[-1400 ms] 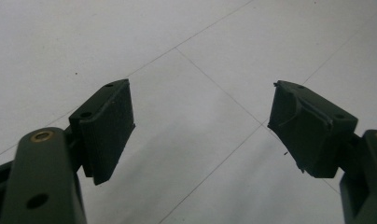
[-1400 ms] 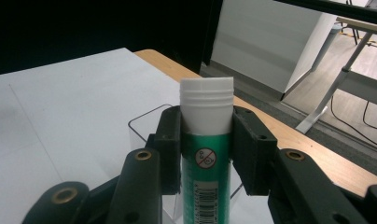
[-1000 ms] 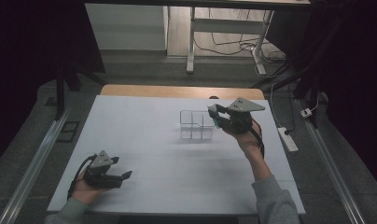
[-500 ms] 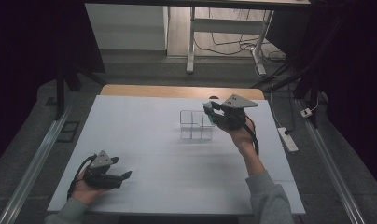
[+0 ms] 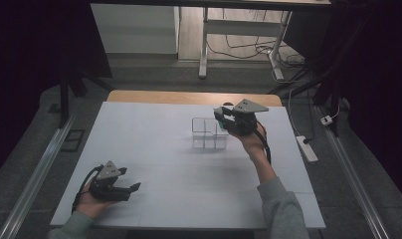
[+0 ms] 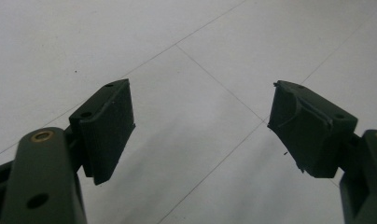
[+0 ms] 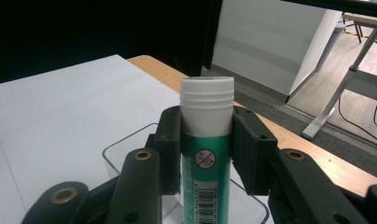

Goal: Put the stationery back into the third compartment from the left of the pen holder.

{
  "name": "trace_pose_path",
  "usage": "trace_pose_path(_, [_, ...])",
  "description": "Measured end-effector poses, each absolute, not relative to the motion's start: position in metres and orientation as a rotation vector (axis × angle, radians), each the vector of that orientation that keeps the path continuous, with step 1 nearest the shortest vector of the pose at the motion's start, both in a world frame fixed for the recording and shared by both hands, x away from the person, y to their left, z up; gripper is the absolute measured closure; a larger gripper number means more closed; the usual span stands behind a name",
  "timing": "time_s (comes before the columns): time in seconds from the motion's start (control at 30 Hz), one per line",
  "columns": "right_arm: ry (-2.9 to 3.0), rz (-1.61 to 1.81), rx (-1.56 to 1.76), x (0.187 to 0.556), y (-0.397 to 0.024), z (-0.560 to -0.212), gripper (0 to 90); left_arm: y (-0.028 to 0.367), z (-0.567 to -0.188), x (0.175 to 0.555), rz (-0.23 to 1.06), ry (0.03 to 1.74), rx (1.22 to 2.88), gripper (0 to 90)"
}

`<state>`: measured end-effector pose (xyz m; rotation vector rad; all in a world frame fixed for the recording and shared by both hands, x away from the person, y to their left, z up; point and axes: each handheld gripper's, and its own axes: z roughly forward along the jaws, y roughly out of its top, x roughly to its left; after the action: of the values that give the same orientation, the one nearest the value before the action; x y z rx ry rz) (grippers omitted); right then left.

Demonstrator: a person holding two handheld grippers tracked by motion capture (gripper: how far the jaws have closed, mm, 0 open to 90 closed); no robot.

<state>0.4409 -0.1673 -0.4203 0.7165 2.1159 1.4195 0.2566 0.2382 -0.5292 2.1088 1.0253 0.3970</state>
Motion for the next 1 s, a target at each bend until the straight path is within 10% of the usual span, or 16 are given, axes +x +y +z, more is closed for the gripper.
trace_pose_path(1.0, [2.22, 1.436, 0.765, 0.4454, -0.1702, -0.4274, 51.7, 0.2395, -0.5294, 0.2563, 0.392, 1.026, 2.108, 21.5])
